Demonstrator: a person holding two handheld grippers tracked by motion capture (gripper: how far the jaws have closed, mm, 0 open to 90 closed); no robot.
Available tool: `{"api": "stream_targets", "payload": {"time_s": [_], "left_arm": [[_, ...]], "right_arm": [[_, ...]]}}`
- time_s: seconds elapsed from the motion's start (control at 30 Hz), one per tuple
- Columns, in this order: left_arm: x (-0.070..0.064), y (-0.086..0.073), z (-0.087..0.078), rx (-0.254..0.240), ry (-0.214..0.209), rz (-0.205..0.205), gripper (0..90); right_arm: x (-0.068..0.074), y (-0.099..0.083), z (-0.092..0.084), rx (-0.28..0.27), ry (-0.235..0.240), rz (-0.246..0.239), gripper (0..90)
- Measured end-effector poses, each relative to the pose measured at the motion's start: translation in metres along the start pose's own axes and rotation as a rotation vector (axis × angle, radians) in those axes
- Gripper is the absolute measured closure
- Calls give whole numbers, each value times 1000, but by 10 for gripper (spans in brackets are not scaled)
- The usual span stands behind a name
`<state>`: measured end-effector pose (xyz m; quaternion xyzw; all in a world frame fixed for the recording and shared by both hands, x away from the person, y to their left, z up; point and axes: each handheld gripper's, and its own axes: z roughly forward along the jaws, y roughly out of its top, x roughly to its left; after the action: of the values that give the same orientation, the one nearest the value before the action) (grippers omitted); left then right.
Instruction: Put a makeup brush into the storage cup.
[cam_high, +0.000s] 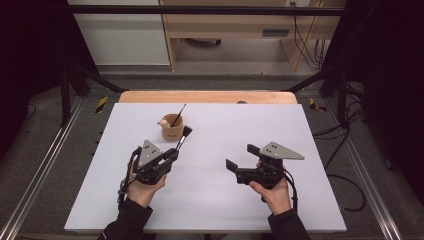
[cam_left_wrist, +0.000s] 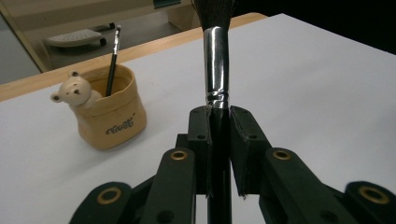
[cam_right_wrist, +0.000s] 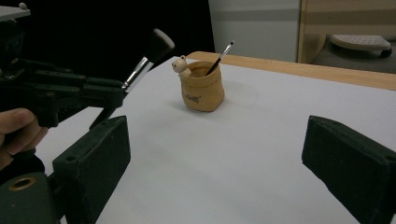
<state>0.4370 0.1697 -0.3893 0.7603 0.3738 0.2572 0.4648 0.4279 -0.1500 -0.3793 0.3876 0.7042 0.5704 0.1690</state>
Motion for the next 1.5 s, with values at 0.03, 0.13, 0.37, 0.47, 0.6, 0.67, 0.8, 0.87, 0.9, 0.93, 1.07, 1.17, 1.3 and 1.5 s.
{"api": "stream_targets", "payload": {"time_s": [0.03, 0.13, 0.37, 0.47, 0.6, 0.67, 0.8, 0.87, 0.9, 0.93, 1.07, 1.17, 1.3, 1.5], "left_arm": [[-2, 0, 1, -2, -4, 0, 787], [-9, 2, 5, -2, -17, 13, 787], [-26, 6, 12, -13, -46, 28, 787], [-33, 8, 15, -19, -58, 33, 787], [-41, 11, 17, -26, -75, 38, 787], [-46, 12, 18, -29, -82, 46, 787], [-54, 13, 20, -34, -95, 53, 787], [-57, 13, 20, -36, -99, 58, 787], [-59, 13, 21, -35, -103, 59, 787], [-61, 13, 21, -35, -107, 62, 786], [-67, 14, 22, -38, -118, 66, 787], [-70, 14, 22, -42, -123, 68, 787], [-74, 15, 22, -49, -128, 67, 787], [-79, 15, 23, -53, -133, 69, 787]], "right_arm": [[2, 1, 2, 1, 5, 4, 87], [5, 3, 7, 4, 17, 9, 102], [9, 5, 14, 4, 31, 39, 109], [9, 5, 16, 4, 37, 49, 116], [9, 4, 18, 1, 50, 66, 141], [9, 5, 19, 2, 54, 77, 160], [10, 5, 22, 2, 65, 100, 198], [10, 4, 24, 2, 71, 108, 213], [10, 4, 25, 3, 72, 111, 221], [11, 4, 25, 5, 74, 117, 228], [11, 4, 28, 6, 79, 124, 252], [12, 4, 29, 3, 82, 135, 279], [11, 3, 29, 0, 79, 152, 327], [10, 3, 30, 3, 83, 185, 413]]}}
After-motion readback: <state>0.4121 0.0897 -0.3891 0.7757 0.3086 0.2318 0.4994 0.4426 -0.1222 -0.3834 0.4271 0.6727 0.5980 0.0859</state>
